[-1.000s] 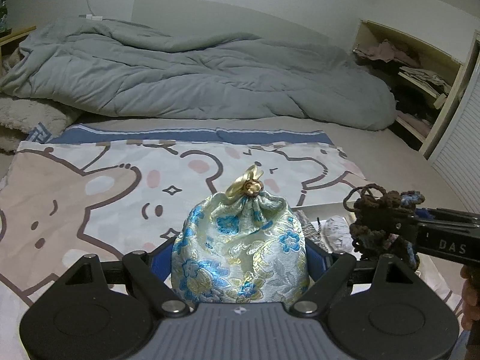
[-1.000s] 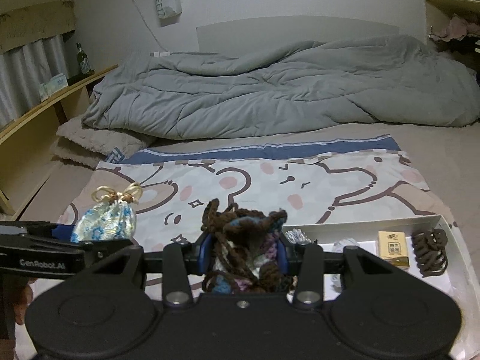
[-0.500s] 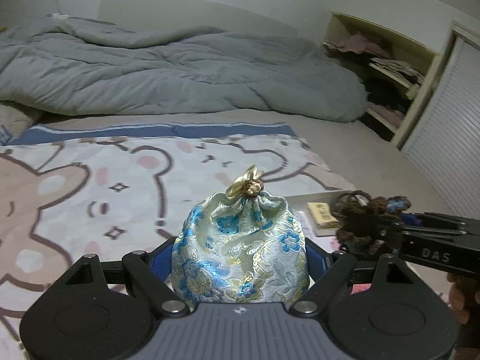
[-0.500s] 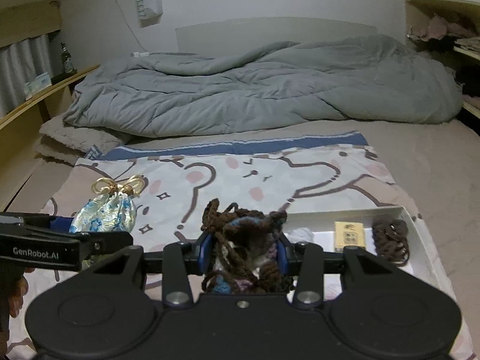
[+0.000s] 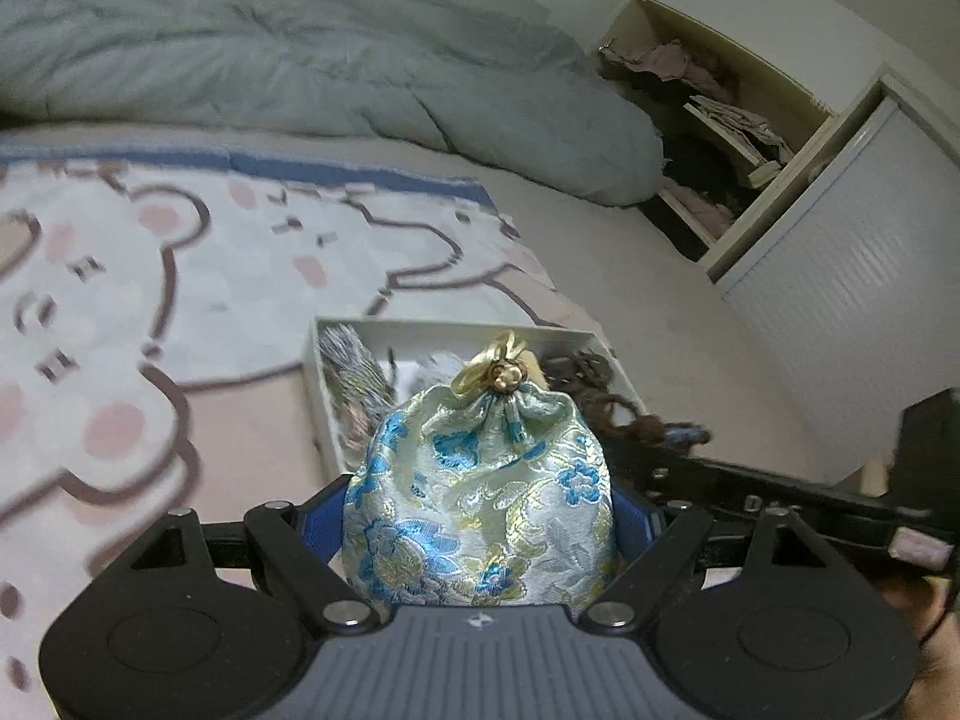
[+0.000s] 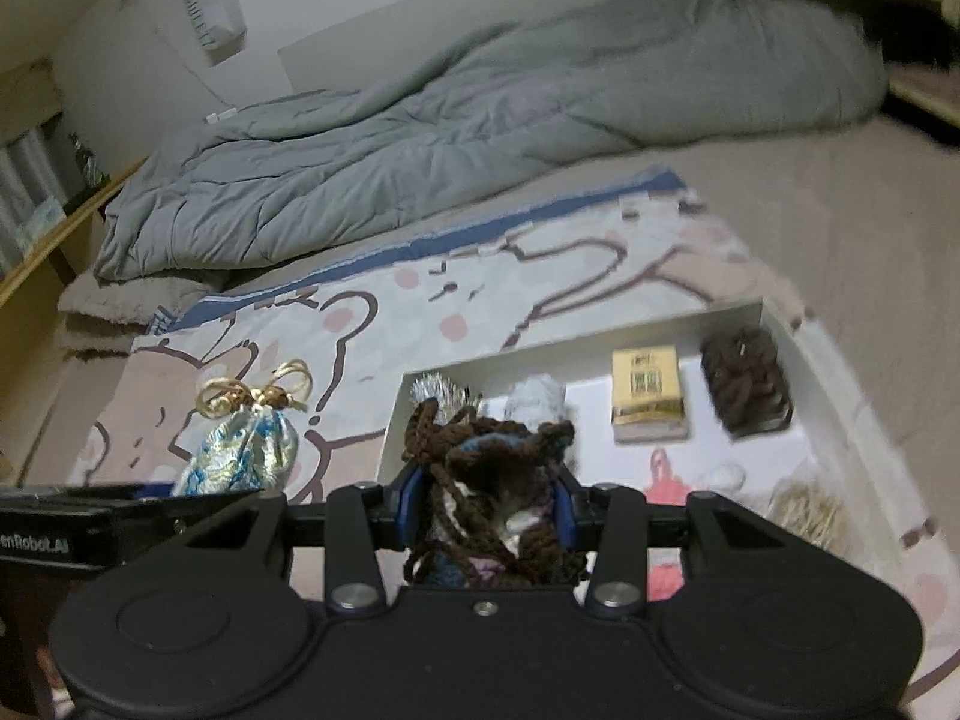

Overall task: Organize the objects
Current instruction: 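Lift the blue pouch and scrunchie and carry them toward the white box, then lower the pouch and scrunchie into the box and open both tools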

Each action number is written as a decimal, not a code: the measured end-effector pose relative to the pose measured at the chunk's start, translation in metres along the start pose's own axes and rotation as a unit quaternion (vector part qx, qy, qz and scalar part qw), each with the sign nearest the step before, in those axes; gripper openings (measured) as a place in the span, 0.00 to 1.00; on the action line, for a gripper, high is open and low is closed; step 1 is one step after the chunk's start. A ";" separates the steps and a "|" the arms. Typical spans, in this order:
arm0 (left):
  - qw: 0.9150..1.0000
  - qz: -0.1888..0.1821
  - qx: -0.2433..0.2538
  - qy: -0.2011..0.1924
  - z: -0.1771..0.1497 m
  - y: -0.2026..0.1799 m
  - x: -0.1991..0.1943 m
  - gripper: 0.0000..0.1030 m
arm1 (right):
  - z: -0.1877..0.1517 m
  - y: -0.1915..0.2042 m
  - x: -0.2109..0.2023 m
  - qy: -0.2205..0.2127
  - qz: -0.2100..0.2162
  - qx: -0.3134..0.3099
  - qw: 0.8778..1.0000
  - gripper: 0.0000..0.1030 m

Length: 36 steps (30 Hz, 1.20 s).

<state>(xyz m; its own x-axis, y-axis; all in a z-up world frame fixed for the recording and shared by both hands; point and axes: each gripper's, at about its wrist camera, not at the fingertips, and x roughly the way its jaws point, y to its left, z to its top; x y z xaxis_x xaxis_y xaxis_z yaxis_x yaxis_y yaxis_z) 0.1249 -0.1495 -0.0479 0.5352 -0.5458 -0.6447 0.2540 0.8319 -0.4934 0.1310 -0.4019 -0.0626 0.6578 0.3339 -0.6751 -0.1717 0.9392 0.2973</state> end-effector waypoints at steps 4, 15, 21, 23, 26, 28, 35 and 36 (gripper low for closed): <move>1.000 -0.008 -0.015 0.015 -0.008 -0.001 0.015 0.82 | -0.004 -0.016 0.014 0.024 0.006 0.024 0.999 0.42; 0.999 -0.002 -0.035 0.042 -0.029 -0.006 0.049 0.82 | -0.017 -0.027 0.044 0.091 0.002 0.005 0.996 0.42; 0.999 0.010 -0.022 0.036 -0.027 -0.006 0.056 0.83 | -0.017 -0.033 0.048 0.096 -0.007 0.011 0.995 0.42; 0.999 0.017 -0.003 0.045 -0.026 -0.008 0.058 0.87 | -0.016 -0.035 0.048 0.095 -0.007 0.015 0.995 0.42; 0.997 0.030 0.027 0.059 -0.027 -0.012 0.060 0.94 | -0.016 -0.037 0.047 0.094 -0.006 0.016 0.995 0.43; 0.996 0.036 0.050 0.069 -0.027 -0.014 0.060 0.94 | -0.017 -0.038 0.046 0.095 -0.006 0.017 0.995 0.46; 0.990 0.053 0.100 0.083 -0.028 -0.018 0.059 0.94 | -0.016 -0.032 0.040 0.090 -0.015 0.001 0.996 0.55; 0.990 0.054 0.104 0.084 -0.029 -0.018 0.059 0.94 | -0.015 -0.031 0.039 0.087 -0.015 -0.001 0.996 0.56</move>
<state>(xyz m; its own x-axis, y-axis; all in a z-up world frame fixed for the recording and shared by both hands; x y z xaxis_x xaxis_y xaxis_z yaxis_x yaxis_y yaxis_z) 0.1286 -0.1997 -0.0933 0.4317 -0.4470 -0.7835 0.3724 0.8794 -0.2965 0.1504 -0.4165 -0.1080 0.5259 0.3148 -0.7901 -0.1553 0.9489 0.2747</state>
